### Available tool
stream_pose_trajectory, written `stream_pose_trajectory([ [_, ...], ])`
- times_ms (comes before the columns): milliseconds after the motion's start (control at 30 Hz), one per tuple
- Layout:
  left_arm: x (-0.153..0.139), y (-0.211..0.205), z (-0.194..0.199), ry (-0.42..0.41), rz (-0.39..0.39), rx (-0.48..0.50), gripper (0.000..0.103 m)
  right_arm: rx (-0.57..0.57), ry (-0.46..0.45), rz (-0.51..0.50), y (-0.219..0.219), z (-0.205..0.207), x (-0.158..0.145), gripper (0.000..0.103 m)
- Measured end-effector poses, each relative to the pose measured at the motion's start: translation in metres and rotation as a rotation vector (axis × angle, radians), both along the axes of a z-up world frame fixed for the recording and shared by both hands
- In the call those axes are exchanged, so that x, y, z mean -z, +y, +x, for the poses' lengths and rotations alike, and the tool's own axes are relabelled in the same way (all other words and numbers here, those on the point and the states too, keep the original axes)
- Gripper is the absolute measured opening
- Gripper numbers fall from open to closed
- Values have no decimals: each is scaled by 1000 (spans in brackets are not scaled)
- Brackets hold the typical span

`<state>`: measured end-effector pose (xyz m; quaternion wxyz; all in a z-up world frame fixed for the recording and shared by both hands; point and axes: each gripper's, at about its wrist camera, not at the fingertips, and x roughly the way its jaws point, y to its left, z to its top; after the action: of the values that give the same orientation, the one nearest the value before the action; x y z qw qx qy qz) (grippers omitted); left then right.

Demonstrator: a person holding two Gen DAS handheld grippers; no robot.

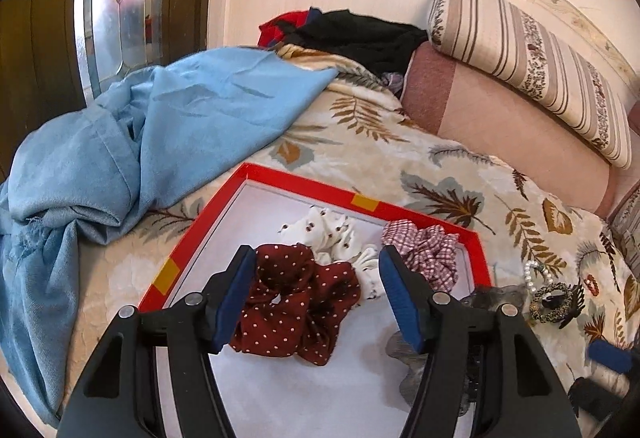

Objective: Organize jewelry
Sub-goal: 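Lift both open tools away from the tray, then grasp the leopard-print skinny scrunchie with the left tool while the right tool reaches toward the black claw clip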

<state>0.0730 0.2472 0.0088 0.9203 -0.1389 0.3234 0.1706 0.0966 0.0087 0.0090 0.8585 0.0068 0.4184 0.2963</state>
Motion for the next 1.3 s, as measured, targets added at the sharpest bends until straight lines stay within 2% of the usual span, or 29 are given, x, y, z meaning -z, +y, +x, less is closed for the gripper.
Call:
stream_pose_trajectory([
  [200, -13, -44, -4, -28, 64, 103, 63, 189, 7, 63, -97, 19, -1, 83],
  [300, -17, -82, -1, -10, 73, 213, 63, 307, 47, 75, -148, 35, 11, 83],
  [400, -17, -132, 2, 15, 89, 341, 63, 376, 78, 98, -186, 45, 28, 83],
  [500, -5, -182, 14, 68, 89, 466, 63, 421, 103, 125, -213, 46, 48, 83],
  [667, 18, -241, 46, 137, 172, 559, 63, 435, 163, 208, -238, 56, 60, 83],
  [833, 39, -253, 87, 191, 161, 544, 58, 421, 155, 227, -244, 57, 57, 83],
  [867, 46, -254, 96, 213, 166, 544, 51, 419, 160, 235, -244, 57, 58, 83],
  [900, 52, -255, 102, 231, 164, 546, 39, 422, 162, 242, -246, 57, 58, 83],
  [933, 58, -255, 108, 246, 150, 551, 32, 424, 164, 246, -247, 58, 58, 83],
  [967, 64, -253, 114, 262, 117, 549, 18, 425, 165, 249, -247, 58, 58, 83],
  [1000, 65, -253, 118, 262, 98, 545, 10, 427, 167, 250, -248, 58, 59, 83],
  [1100, 59, -247, 113, 219, 70, 538, 8, 436, 170, 252, -248, 61, 61, 83],
  [1233, 42, -233, 91, 171, -28, 563, 7, 425, 195, 260, -242, 66, 67, 83],
  [1300, 29, -226, 74, 149, -45, 558, 7, 413, 218, 283, -238, 70, 71, 86],
])
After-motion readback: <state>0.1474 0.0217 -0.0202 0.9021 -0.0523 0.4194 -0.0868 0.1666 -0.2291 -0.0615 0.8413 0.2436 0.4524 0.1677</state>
